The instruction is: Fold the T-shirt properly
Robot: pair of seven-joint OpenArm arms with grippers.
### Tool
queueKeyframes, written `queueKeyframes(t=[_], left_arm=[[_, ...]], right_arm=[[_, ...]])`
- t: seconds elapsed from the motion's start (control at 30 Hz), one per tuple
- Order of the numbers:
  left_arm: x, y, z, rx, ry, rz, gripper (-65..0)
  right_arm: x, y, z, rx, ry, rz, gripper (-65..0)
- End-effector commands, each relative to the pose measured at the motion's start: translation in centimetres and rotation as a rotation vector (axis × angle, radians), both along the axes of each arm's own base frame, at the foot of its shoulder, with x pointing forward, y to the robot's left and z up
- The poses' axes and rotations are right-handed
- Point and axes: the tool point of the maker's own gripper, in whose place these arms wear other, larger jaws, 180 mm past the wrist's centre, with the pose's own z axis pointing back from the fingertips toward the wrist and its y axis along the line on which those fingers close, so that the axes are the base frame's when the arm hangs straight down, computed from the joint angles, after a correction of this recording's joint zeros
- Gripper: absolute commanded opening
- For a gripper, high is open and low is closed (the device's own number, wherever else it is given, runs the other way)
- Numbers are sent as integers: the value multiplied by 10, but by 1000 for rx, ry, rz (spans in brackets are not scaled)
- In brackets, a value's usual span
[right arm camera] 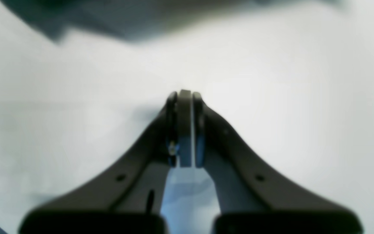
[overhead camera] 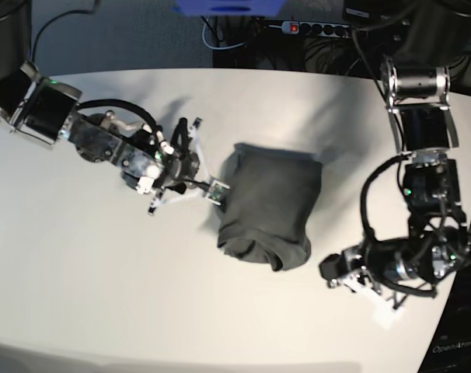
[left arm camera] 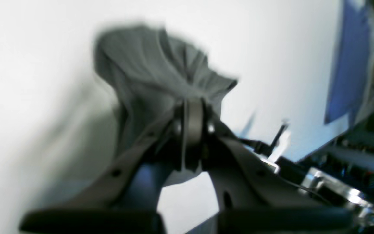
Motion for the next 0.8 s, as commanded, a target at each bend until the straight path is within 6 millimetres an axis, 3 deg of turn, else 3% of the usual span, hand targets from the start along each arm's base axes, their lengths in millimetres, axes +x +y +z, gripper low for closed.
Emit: queueKeyframes(t=[0.0,0.1,0.27,0.4,0.6,0.77], left_arm=[[3,10,15,1,-49,18,-632],[-5,39,22,45,-84,65,-632],[-39,99,-5,172,-1,131,-632],[-67,131,-16,250,43,167,-632],[-102,142,-25,362,81,120,-632],[-133,136,-44,392,144,74,-632]], right_arm=[[15,-1,17,16,-47,-8,-650],[28,-15,33,38,-88,-55,-650],[35,-73,43,40,-121,-216,-650],[30,-99,65,70,-165,-292,-650],[0,-121,80,96,-160,-386,-650],[-25,-134,73,111,-130,-454,-650]])
